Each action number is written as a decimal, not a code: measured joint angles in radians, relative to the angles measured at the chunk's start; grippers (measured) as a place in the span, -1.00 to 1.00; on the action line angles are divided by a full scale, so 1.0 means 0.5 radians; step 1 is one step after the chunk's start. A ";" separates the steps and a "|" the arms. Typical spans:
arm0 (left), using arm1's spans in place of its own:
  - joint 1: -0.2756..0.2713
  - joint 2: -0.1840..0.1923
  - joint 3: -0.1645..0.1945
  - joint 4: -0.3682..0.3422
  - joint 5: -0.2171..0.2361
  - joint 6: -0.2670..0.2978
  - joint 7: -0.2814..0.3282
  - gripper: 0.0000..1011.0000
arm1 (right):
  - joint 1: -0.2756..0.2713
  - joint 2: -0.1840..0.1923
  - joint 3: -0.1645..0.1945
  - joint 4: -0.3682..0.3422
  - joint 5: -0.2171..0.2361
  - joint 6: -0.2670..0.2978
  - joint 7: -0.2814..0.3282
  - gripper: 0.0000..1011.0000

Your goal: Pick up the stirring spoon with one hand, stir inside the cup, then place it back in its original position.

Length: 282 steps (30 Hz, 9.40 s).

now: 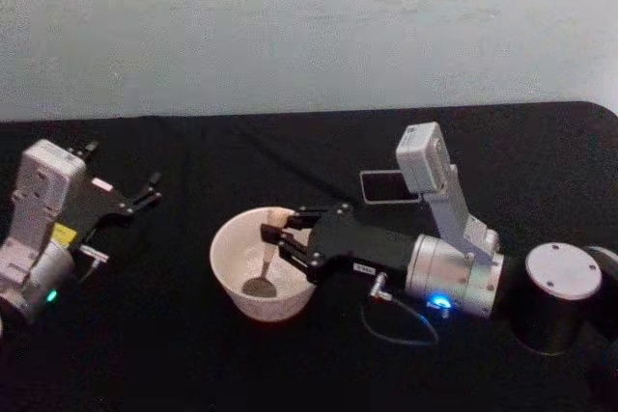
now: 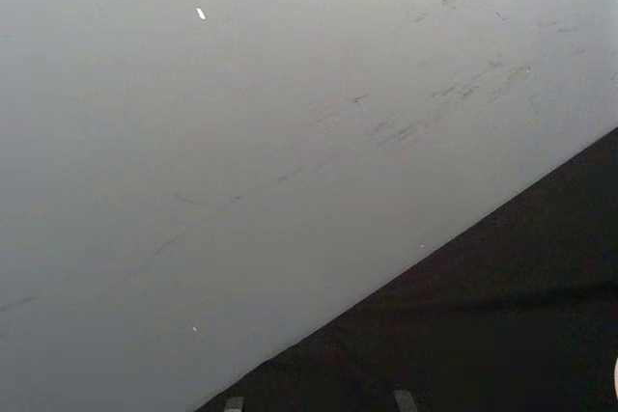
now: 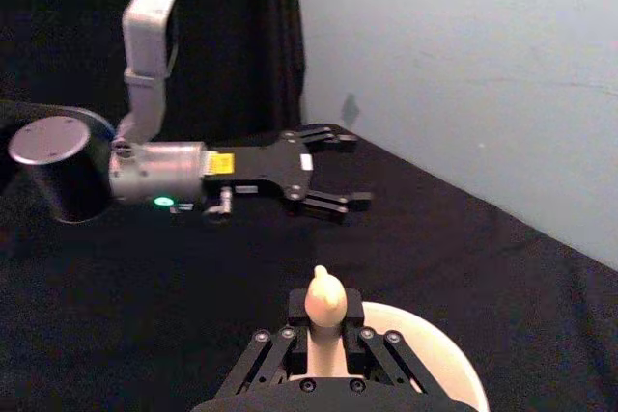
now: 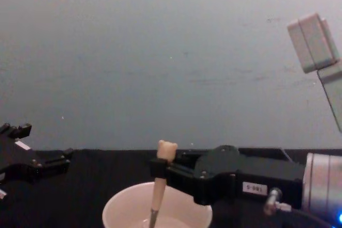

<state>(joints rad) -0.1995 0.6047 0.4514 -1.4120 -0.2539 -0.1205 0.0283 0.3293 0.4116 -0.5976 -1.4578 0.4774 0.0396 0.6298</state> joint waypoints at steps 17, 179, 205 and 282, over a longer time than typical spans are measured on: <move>0.000 0.000 0.000 0.000 0.000 0.000 0.000 0.98 | 0.094 -0.097 0.007 0.126 -0.004 -0.012 -0.102 -0.60; 0.000 0.000 0.000 0.000 0.000 0.000 0.000 0.98 | -0.278 0.227 0.482 -0.117 0.366 0.117 -0.396 -0.60; 0.000 0.000 0.000 0.000 0.000 0.000 0.000 0.98 | -0.256 0.210 0.479 -0.088 0.364 0.138 -0.404 -0.60; 0.000 0.000 0.000 0.000 0.000 0.000 0.000 0.98 | -0.438 -0.088 0.623 0.006 -0.573 -0.029 -1.423 0.98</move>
<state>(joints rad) -0.1995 0.6047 0.4514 -1.4120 -0.2539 -0.1205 0.0283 0.1105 0.3674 -0.2863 -1.4546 0.1908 0.0249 -0.0815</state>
